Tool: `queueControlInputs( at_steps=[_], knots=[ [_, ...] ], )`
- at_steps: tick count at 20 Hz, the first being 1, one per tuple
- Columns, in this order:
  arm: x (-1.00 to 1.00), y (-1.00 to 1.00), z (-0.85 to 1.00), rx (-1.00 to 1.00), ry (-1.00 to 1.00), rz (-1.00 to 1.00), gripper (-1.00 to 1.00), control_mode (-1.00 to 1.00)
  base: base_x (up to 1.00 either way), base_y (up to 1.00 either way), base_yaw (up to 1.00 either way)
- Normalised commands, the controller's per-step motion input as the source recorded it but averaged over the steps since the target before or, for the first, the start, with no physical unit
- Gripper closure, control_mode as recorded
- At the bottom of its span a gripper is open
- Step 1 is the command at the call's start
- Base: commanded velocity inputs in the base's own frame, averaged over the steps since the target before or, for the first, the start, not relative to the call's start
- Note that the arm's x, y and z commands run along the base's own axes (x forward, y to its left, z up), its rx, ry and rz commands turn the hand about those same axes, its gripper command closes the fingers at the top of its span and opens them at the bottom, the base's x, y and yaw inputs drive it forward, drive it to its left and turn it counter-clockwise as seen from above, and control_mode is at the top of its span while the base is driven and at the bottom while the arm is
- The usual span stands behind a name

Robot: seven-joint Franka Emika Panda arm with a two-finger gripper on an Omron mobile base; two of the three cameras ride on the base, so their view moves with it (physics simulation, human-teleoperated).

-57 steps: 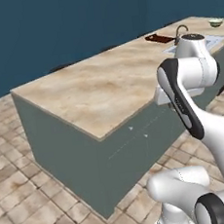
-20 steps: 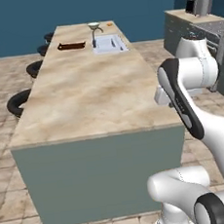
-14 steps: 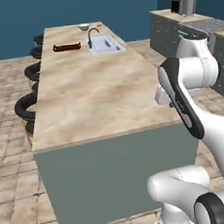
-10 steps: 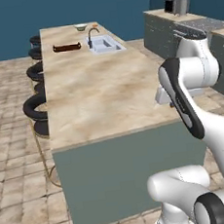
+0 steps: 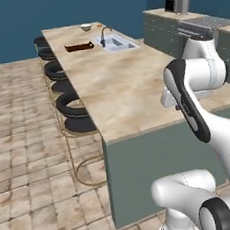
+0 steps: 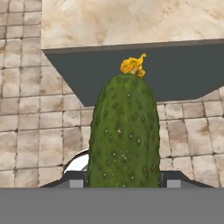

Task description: Place the two vegetables and bowl onto the tray for setting up a vegetable dip station.

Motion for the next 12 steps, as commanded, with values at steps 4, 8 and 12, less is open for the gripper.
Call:
queueControlInputs(
  at_steps=[4,8,12],
  knots=[
    [0.0,0.0,0.0,0.0,0.0,0.0,1.0,1.0,0.0,1.0,-0.31],
    [0.0,0.0,0.0,0.0,0.0,0.0,1.0,1.0,0.0,1.0,-0.34],
    [0.0,0.0,0.0,0.0,0.0,0.0,1.0,1.0,0.0,0.95,-0.4]
  ],
)
